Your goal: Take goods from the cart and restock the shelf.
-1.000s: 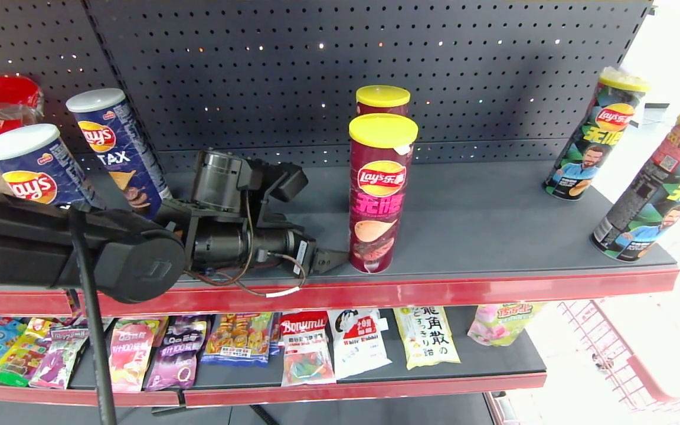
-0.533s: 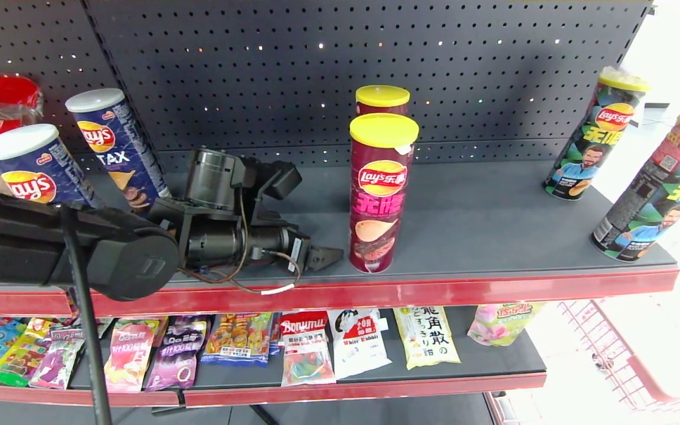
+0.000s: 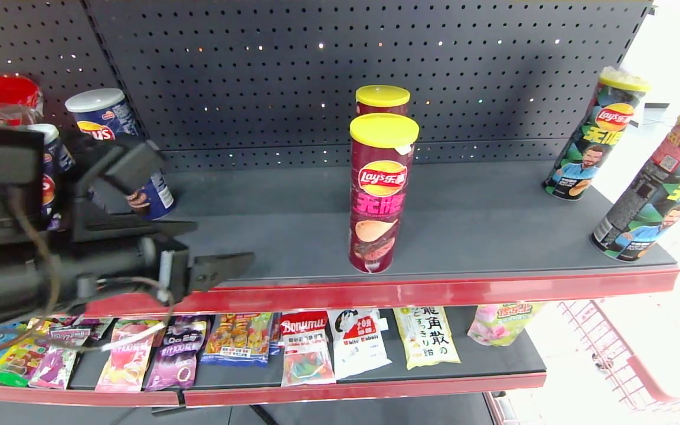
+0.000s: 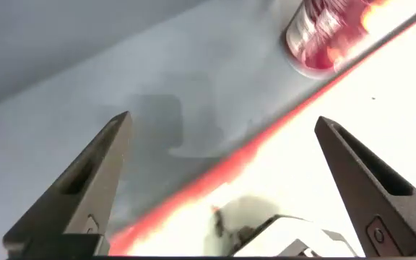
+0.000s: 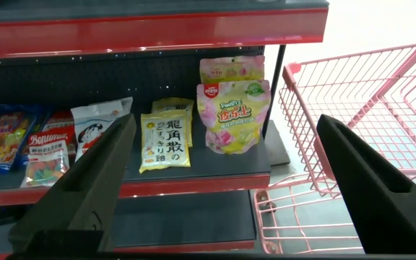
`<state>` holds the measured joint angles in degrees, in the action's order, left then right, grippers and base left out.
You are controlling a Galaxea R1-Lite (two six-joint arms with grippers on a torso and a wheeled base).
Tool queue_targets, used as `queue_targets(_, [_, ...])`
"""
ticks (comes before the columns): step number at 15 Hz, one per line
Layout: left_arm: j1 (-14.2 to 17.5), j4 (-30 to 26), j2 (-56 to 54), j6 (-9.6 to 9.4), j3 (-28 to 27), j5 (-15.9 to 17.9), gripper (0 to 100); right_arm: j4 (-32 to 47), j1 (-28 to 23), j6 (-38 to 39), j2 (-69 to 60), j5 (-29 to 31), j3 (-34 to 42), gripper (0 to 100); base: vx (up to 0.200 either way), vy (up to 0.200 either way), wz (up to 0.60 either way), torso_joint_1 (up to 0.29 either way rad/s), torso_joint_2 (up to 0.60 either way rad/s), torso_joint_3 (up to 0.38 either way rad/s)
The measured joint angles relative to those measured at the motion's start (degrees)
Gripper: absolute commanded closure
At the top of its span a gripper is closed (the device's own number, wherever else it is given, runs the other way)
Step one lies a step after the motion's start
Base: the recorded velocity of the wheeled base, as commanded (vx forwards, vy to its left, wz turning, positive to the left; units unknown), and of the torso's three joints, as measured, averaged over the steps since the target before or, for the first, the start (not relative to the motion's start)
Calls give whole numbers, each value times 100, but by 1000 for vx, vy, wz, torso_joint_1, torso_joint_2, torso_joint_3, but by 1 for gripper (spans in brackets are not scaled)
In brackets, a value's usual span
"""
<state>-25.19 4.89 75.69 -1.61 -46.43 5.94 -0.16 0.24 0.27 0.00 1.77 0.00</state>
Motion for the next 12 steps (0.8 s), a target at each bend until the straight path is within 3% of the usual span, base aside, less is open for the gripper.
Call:
queue_targets(4, [466, -1298, -2708, 134, 1074, -905, 0, 0, 0, 9, 0, 0, 0, 0, 0, 0, 0, 0, 0, 0])
queue_targets(6, [1014, -2320, -4067, 322, 1521, -1130, 0, 0, 0, 9, 0, 0, 0, 0, 0, 0, 0, 0, 0, 0])
queue_targets(8, [1812, -3255, -5257, 505, 1937, -1264, 0, 0, 0, 9, -2, -2, 0, 0, 0, 0, 0, 0, 0, 0])
queue_targets(10, [2304, -3419, -6231, 563, 2405, -1192, 0, 0, 0, 0, 0, 0, 0, 0, 0, 0, 0, 0, 0, 0])
queue_targets(12, [2456, -2667, -6947, 573, 3122, -976, 0, 0, -2, 0, -2, -2, 0, 0, 0, 0, 0, 0, 0, 0])
